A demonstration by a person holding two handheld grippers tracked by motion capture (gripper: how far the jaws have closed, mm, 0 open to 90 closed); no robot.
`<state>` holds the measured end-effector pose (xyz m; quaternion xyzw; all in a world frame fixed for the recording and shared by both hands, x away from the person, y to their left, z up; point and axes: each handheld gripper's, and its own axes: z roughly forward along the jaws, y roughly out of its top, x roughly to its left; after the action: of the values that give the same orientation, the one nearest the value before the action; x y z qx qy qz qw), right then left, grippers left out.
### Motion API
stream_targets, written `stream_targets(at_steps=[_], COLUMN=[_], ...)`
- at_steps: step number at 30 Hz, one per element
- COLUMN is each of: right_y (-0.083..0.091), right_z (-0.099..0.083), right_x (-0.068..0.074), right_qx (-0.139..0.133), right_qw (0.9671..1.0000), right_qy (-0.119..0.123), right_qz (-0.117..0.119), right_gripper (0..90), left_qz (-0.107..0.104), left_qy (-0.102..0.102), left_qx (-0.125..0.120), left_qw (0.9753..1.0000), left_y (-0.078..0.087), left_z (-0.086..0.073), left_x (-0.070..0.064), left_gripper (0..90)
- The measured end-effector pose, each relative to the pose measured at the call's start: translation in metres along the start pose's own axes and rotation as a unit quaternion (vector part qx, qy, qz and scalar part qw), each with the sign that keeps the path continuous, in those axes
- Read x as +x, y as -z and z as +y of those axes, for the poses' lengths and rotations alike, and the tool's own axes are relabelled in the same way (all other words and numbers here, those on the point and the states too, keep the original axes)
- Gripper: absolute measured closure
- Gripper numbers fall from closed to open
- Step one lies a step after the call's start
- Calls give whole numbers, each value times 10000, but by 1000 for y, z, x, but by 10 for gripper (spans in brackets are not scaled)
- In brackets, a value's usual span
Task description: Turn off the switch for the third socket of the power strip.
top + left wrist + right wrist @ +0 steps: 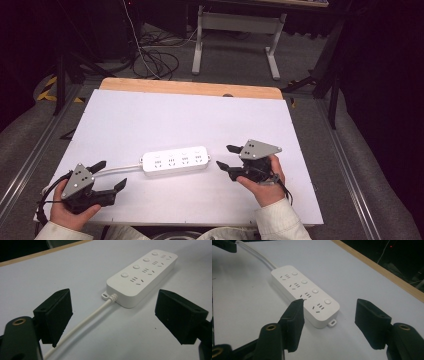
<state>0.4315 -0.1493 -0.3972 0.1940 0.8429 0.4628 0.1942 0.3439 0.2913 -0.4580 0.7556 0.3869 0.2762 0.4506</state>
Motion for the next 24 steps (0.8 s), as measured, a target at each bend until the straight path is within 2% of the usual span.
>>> stream_targets(at_steps=[10, 19, 24], right_y=[-20, -39, -50], right_z=[20, 32, 39], right_x=[2, 1, 3], right_qx=[14, 37, 80], right_qw=[9998, 9994, 9991], right_qy=[86, -17, 45], right_qz=[203, 342, 419], right_gripper=[437, 436, 439], left_qz=[-7, -14, -26], left_qy=[9, 7, 30], left_qx=[-7, -9, -19], left_qw=[10000, 10000, 10000], left_y=[0, 0, 1], left_z=[0, 0, 0], left_x=[0, 0, 0], left_gripper=[151, 151, 151])
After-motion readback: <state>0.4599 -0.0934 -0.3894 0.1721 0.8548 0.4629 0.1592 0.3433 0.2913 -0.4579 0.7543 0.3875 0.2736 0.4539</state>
